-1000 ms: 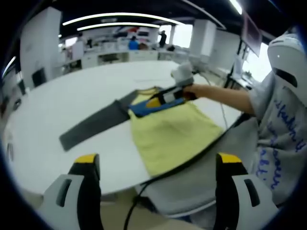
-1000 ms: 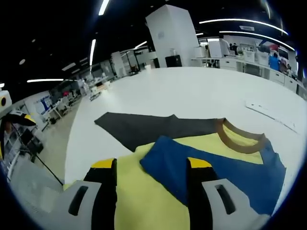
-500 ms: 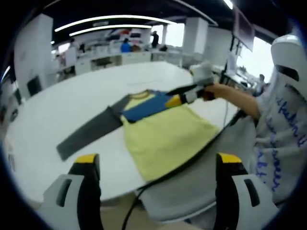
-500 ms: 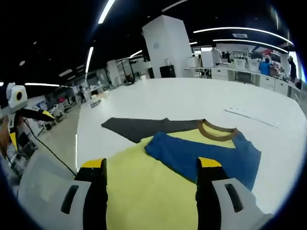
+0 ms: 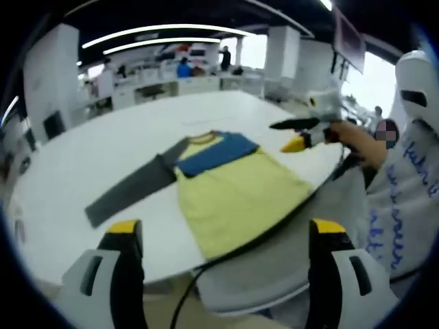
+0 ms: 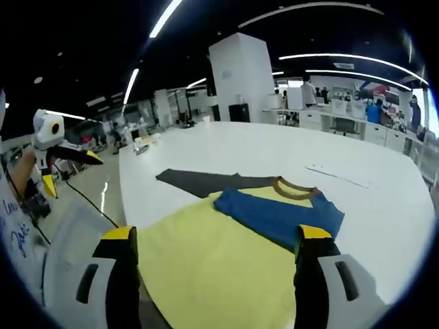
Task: Fold the garment on the visible template until the final outline fits inside the template.
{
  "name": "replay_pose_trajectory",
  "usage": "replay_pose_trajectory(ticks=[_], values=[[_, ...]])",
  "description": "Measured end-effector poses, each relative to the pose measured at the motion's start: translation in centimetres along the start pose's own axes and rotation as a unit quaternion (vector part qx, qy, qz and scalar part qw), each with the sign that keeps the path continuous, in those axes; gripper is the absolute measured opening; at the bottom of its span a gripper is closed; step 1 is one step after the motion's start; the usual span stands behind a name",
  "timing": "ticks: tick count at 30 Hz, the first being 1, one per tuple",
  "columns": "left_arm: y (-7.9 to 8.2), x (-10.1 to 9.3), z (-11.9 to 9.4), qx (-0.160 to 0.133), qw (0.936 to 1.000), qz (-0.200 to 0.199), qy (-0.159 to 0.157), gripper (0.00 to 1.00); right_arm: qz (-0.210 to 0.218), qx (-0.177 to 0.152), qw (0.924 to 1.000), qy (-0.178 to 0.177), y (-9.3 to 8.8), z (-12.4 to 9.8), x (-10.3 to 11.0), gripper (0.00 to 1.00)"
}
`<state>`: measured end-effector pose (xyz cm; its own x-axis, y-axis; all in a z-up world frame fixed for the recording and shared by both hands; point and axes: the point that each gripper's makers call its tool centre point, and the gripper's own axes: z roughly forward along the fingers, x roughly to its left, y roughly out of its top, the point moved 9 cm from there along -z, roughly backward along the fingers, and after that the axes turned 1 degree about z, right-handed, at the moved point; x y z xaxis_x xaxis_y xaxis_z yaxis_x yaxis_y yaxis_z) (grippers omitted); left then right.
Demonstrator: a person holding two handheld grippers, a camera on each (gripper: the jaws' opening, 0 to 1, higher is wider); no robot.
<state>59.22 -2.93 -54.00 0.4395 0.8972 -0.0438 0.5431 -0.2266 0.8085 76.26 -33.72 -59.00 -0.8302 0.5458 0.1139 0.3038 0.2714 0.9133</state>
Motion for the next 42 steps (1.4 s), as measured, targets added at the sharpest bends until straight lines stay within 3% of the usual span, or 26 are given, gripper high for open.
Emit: replay_pose_trajectory(ticks=[6,13,17,25,33,38,42], values=[[-0.1,-0.7,-0.2,-0.009,0.9999,-0.005,0.012,0.97,0.000,-0.001,0.9998,-0.017,-0.9,-2.8,0.3,1.00],[-0.8,-2.1,-0.3,-0.015,0.9996,-0.014,0.019,0.97,-0.011,0.024,0.9996,-0.006,-2.7,-5.6,1.3,1.00],[-1.4,-2.6,-0.3,-0.014,0.9995,-0.019,0.023,0.97,0.010,0.036,0.9993,-0.003,-3.7,-6.8,2.1,1.00],[-1.4,-3.1,-0.1,-0.011,0.9990,-0.028,0.032,0.96,0.021,0.030,0.9991,-0.021,-4.0,-9.3,3.1,1.00],[-1.2,-4.0,-0.4,-0.009,0.9990,-0.029,0.034,0.96,-0.032,0.066,0.9970,-0.023,-4.1,-9.3,3.1,1.00],[-1.0,-2.8,-1.3,-0.013,0.9987,-0.029,0.041,0.96,-0.020,0.066,0.9975,-0.013,-3.8,-8.7,3.7,1.00],[-1.1,-1.7,-2.2,-0.018,0.9982,-0.031,0.048,0.96,-0.023,0.086,0.9958,-0.019,-3.5,-7.9,3.6,1.00]])
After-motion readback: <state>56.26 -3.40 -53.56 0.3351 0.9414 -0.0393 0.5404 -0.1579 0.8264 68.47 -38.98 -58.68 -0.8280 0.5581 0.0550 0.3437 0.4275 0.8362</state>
